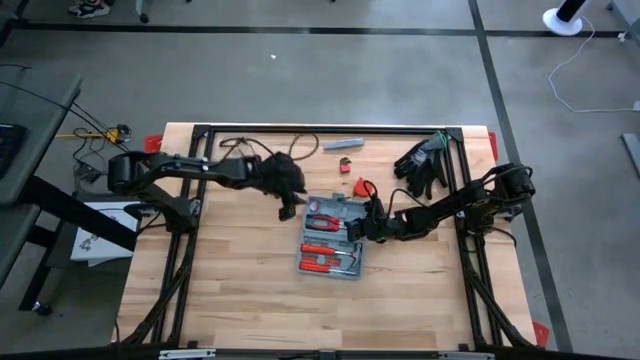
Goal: Prefit tool cases
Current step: Remove the orange pliers from the gray prefit tool case
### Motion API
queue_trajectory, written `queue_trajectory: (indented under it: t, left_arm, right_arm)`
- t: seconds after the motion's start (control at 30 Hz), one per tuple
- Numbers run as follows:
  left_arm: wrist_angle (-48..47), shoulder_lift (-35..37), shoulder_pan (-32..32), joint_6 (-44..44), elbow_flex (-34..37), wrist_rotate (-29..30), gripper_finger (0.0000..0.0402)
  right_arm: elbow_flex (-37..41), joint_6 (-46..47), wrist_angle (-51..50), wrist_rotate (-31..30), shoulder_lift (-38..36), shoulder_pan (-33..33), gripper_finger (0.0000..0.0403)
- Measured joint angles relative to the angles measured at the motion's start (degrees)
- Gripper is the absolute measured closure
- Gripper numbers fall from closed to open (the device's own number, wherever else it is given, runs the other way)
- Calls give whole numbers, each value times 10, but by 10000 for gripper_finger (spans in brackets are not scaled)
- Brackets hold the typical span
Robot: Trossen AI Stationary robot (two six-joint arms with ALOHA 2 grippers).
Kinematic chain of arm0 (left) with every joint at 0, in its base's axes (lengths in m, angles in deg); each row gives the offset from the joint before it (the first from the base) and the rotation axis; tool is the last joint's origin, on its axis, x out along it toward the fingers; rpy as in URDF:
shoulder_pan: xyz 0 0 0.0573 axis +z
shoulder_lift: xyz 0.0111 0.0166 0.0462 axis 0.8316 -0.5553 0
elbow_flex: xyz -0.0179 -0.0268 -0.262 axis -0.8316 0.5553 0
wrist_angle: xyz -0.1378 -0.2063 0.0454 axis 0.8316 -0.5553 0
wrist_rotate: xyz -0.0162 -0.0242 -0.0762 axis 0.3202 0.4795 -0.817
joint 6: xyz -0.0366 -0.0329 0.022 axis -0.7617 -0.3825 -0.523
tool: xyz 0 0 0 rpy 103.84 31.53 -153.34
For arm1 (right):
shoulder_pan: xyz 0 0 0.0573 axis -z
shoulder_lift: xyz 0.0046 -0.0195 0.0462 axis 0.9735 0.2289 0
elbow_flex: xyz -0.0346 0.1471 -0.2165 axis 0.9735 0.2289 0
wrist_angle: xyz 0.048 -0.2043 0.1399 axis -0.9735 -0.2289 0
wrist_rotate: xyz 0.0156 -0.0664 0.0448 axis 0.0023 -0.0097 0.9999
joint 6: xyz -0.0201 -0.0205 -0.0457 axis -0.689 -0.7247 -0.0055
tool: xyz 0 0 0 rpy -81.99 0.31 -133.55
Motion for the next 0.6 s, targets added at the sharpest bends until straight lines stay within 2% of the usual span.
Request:
queue_trajectory:
  t: [0.17, 0.5, 0.6]
  left_arm:
    - [43, -39, -39, 29, 0, -1, 253]
    - [13, -103, -59, 44, -1, 8, 253]
    - [11, -111, -59, 44, -11, 31, 253]
  right_arm:
    - [0, -1, 1, 0, 0, 0, 270]
    - [0, 3, 0, -4, 0, 2, 270]
    - [0, 9, 0, -4, 0, 5, 270]
